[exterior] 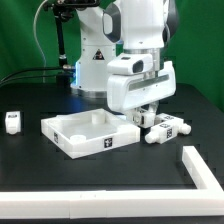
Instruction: Assemble one leg
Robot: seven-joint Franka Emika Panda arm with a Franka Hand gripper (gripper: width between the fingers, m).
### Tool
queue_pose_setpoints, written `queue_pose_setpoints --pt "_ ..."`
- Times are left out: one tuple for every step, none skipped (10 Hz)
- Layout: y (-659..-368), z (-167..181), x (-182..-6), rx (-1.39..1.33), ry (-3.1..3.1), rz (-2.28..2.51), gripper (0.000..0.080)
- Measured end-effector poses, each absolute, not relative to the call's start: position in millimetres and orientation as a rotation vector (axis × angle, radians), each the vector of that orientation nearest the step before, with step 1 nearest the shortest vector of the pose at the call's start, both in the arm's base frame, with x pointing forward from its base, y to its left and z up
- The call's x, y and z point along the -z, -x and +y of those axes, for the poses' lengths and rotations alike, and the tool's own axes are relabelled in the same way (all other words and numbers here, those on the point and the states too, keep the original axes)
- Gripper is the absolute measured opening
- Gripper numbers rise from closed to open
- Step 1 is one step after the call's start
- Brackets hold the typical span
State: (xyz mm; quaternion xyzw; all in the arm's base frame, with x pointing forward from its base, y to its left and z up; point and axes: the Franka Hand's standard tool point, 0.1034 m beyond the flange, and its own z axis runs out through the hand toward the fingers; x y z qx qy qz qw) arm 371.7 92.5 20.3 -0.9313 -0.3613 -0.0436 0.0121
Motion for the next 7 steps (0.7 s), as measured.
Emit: queue_pose_setpoints --pt "-371.5 92.6 -20.1 0.135 2.903 -1.127 0.0288" --pt "-371.4 92.6 -20.1 0.135 2.903 -1.127 0.0288" --pt "-371.1 92.6 -19.7 0.133 2.904 -1.125 0.0288" --pt "-367.5 93.5 -15.4 0.117 2.905 -1.112 0.0288" --pt "-362.3 96.9 -10.4 0.102 2.897 -1.122 0.0288" --pt "-360.4 98.2 -7.5 0.098 2.891 -1.13 0.0288" --pt "-359.7 96.9 -5.6 0.092 2.891 -1.127 0.0288"
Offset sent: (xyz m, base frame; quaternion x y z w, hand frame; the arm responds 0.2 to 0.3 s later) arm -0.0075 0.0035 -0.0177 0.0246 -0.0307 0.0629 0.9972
